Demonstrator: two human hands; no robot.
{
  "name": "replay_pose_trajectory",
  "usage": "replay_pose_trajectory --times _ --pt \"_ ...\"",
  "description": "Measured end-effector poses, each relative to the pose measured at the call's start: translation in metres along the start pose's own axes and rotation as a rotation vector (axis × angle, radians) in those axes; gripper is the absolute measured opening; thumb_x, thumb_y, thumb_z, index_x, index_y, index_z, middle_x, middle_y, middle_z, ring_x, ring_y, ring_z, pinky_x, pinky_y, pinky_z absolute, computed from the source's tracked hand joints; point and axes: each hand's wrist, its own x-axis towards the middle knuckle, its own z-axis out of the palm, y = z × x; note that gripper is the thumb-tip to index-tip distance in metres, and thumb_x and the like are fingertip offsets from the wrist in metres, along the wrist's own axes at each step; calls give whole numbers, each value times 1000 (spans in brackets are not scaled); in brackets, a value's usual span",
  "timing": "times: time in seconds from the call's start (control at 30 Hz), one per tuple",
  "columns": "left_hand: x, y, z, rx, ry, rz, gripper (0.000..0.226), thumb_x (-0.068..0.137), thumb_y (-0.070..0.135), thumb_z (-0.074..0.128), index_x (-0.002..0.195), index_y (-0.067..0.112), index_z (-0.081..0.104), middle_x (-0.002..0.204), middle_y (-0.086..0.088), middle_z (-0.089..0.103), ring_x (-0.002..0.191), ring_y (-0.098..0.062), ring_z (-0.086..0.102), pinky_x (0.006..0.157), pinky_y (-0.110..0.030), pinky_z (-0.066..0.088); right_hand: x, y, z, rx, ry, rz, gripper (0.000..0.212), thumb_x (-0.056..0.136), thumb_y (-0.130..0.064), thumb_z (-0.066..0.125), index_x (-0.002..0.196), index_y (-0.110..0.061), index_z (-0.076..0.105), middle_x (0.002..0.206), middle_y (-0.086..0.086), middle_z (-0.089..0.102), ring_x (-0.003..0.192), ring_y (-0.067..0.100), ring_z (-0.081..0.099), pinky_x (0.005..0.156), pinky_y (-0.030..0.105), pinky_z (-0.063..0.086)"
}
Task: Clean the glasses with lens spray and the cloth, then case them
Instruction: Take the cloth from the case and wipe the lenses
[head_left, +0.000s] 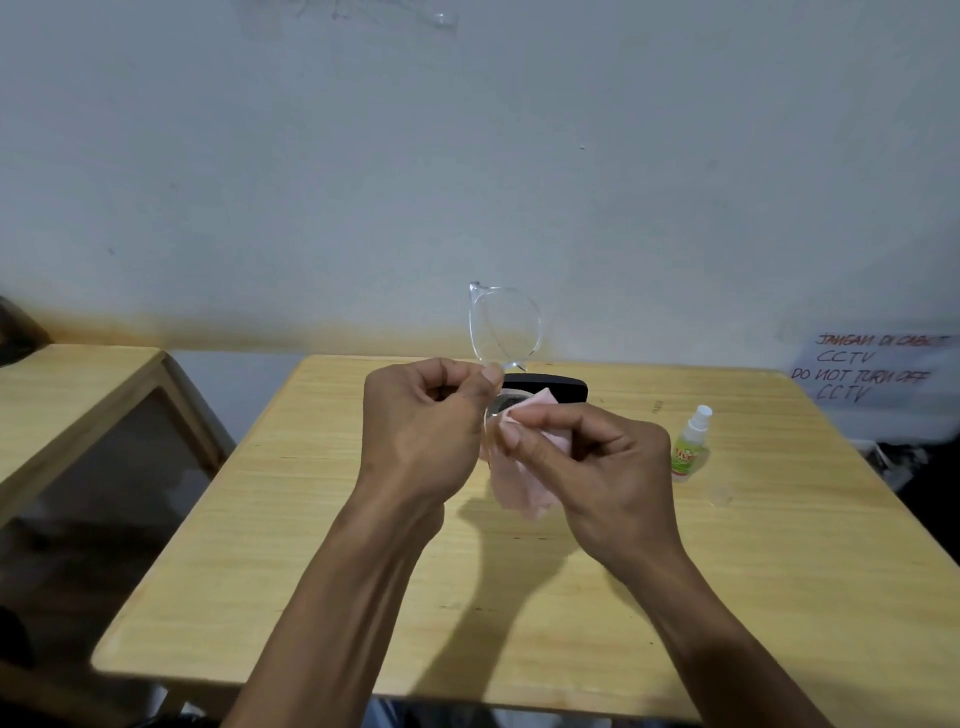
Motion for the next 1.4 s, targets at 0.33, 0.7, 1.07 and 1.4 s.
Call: replay_pose_trajectory --times 0.33,0.7,1.07,1.4 --pt "-1 -1 -1 -9 -8 -12 23 85 10 73 63 6 68 58 -3 65 55 -10 58 53 -11 49 7 -1 -1 -48 12 3 16 76 -8 78 91 -15 77 86 -14 79 79 2 75 72 16 55" --pt "-4 0 -3 -22 -25 3 19 85 6 72 66 3 70 54 -4 67 51 -12 62 53 -19 52 7 5 16 3 155 86 21 74 3 82 80 -17 79 83 -4 80 81 13 77 79 31 60" --pt "-1 8 -5 -46 -11 22 22 85 3 71 64 3 66 48 3 60 42 -4 53 42 -11 44 13 -2 8 155 228 188 14 62 -16 84 75 -18 80 87 8 79 75 15 74 72 26 57" --pt "2 11 1 -50 77 27 21 84 8 74 64 7 67 56 -1 56 48 -5 49 46 -11 43 0 7 10 32 187 134 22 70 5 84 73 -16 78 72 -1 78 71 11 74 71 26 59"
